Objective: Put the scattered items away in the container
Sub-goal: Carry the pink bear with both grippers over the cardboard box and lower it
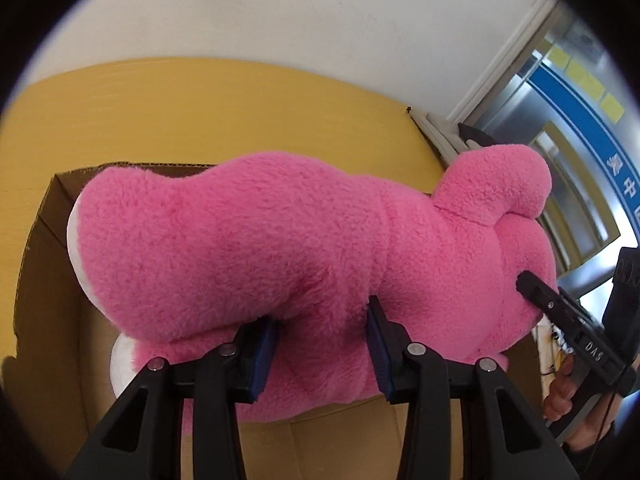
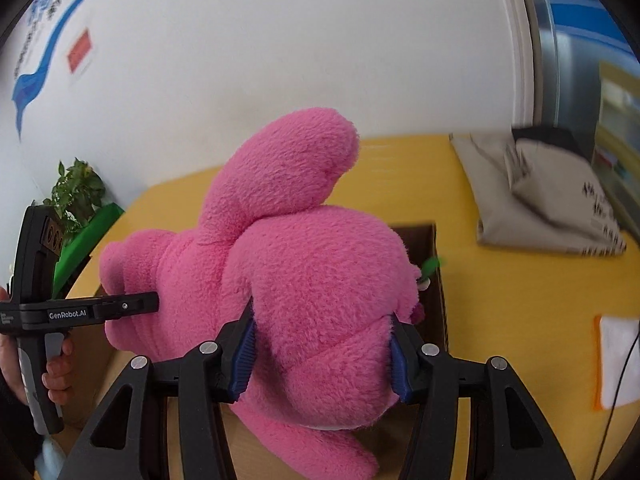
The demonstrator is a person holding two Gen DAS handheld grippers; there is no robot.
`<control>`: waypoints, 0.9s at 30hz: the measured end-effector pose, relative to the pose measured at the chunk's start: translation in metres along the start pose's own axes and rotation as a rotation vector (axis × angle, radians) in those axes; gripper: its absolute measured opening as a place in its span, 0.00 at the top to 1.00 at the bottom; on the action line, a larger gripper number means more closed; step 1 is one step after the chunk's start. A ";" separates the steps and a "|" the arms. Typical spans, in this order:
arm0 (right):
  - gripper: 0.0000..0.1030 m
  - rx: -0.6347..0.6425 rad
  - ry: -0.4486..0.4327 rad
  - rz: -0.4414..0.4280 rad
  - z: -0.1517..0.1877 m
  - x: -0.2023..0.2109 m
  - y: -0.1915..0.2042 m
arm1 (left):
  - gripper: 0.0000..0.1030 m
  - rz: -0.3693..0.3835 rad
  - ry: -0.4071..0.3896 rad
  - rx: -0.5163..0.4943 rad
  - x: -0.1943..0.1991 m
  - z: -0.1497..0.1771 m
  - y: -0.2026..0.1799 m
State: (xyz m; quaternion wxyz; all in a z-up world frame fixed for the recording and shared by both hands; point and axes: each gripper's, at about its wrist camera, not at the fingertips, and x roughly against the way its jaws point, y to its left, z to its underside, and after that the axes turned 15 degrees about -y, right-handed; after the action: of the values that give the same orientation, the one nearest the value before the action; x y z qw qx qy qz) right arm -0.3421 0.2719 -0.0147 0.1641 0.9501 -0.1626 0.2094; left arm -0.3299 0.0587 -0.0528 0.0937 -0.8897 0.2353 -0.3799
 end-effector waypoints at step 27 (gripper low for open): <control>0.16 0.039 0.160 0.144 -0.007 -0.059 -0.013 | 0.25 -0.082 0.168 -0.028 -0.051 -0.013 0.032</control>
State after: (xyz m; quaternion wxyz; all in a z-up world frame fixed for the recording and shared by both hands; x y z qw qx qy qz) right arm -0.3907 0.3001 -0.0381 0.1428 0.9192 -0.2128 0.2989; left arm -0.3807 0.0561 -0.0866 0.0454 -0.8648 0.2112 -0.4534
